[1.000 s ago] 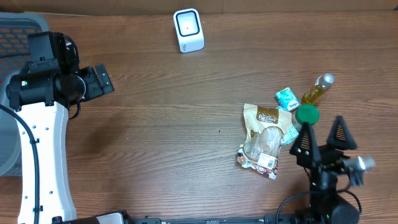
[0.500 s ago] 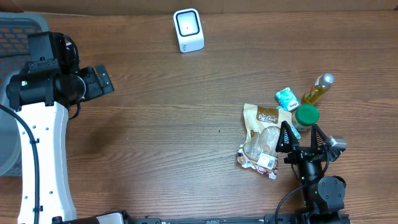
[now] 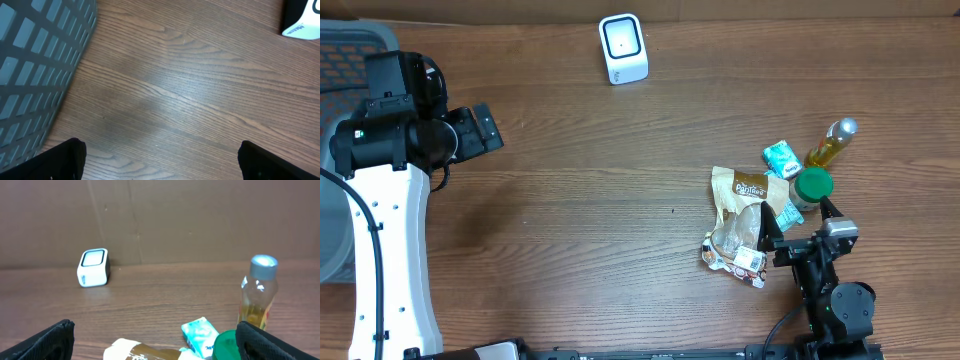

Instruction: Scan the item barcode

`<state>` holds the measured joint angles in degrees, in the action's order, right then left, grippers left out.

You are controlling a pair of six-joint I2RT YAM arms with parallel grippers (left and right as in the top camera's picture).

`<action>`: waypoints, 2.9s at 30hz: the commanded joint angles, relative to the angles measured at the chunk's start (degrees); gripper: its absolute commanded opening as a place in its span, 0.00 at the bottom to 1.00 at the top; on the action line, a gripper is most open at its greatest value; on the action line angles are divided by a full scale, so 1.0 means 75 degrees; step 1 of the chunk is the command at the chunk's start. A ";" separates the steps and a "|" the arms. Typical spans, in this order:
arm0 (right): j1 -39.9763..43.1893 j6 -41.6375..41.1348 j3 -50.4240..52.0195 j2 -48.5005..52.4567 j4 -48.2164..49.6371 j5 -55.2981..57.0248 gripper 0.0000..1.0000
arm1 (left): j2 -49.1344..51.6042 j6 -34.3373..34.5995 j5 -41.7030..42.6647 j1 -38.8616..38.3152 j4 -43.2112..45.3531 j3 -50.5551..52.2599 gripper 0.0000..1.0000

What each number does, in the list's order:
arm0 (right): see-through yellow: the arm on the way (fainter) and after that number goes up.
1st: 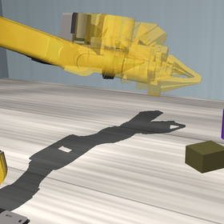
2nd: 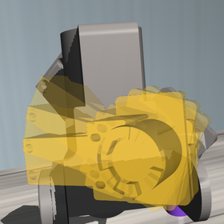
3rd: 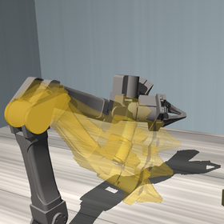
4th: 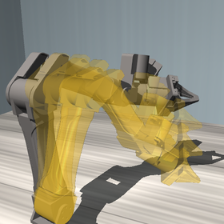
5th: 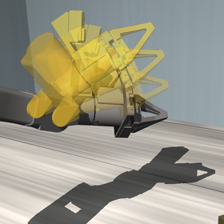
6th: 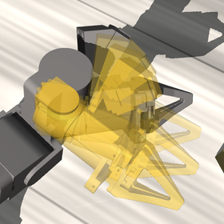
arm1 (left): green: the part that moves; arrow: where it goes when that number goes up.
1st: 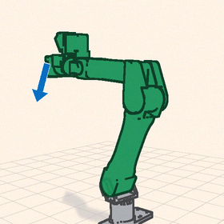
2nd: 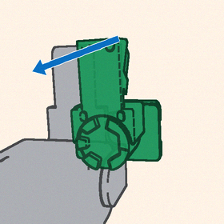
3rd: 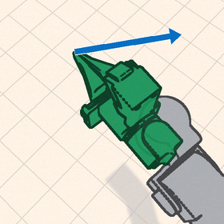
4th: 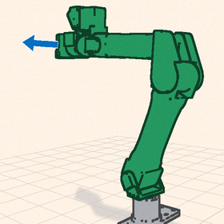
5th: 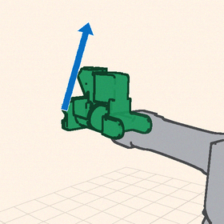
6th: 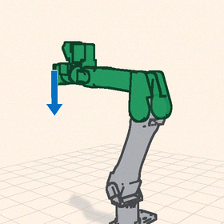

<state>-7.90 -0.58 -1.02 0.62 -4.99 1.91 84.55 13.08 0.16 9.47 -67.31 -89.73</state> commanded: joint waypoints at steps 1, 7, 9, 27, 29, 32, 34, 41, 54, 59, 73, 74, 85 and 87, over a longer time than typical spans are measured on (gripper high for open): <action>0.0012 0.0484 0.0076 -0.0061 0.0026 -0.0128 1.00 | 0.0015 -0.0146 -0.0026 0.0020 0.0026 -0.0099 1.00; 0.0020 0.0484 0.0076 -0.0061 0.0026 -0.0128 1.00 | 0.0015 -0.0146 -0.0029 0.0020 0.0026 -0.0099 1.00; 0.0020 0.0487 0.0076 -0.0061 0.0026 -0.0128 1.00 | 0.0015 -0.0146 -0.0029 0.0020 0.0026 -0.0102 1.00; 0.0020 0.0484 0.0076 -0.0061 0.0026 -0.0128 1.00 | 0.0015 -0.0146 -0.0029 0.0020 0.0026 -0.0099 0.99; 0.0020 0.0487 0.0076 -0.0061 0.0026 -0.0128 1.00 | 0.0015 -0.0146 -0.0029 0.0020 0.0026 -0.0099 1.00; 0.0020 0.0484 0.0076 -0.0061 0.0026 -0.0128 1.00 | 0.0015 -0.0146 -0.0029 0.0020 0.0026 -0.0099 0.99; 0.0020 0.0484 0.0076 -0.0061 0.0026 -0.0128 1.00 | 0.0015 -0.0146 -0.0029 0.0020 0.0026 -0.0099 1.00; 0.0020 0.0484 0.0076 -0.0061 0.0026 -0.0128 1.00 | 0.0052 -0.0146 -0.0079 -0.0058 0.0017 -0.0079 1.00; 0.0020 0.0487 0.0076 -0.0061 0.0026 -0.0128 1.00 | -0.1667 -0.0146 -0.0082 -0.0268 0.0017 -0.0038 1.00; 0.0020 0.0487 0.0076 -0.0061 0.0026 -0.0128 1.00 | -0.2707 -0.0146 -0.0082 -0.0268 0.0029 0.0361 1.00; 0.0020 0.0487 0.0076 -0.0061 0.0026 -0.0128 1.00 | -0.5470 -0.0149 -0.0140 -0.0268 0.0006 0.4141 1.00; 0.0020 0.0484 0.0076 -0.0061 0.0026 -0.0128 1.00 | -0.5627 -0.0146 -0.0157 -0.0268 0.0070 0.4342 1.00; 0.0020 0.0484 0.0076 -0.0061 0.0026 -0.0128 1.00 | -0.8102 -0.0023 0.0994 -0.0493 0.5065 0.7175 1.00; 0.0020 0.0487 0.0076 -0.0061 0.0026 -0.0128 1.00 | -0.8734 -0.0023 0.1169 -0.0682 0.6540 0.7828 0.99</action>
<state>-7.90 2.81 -1.02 0.62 -5.15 1.30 24.05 13.15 5.19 5.89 -25.50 -35.97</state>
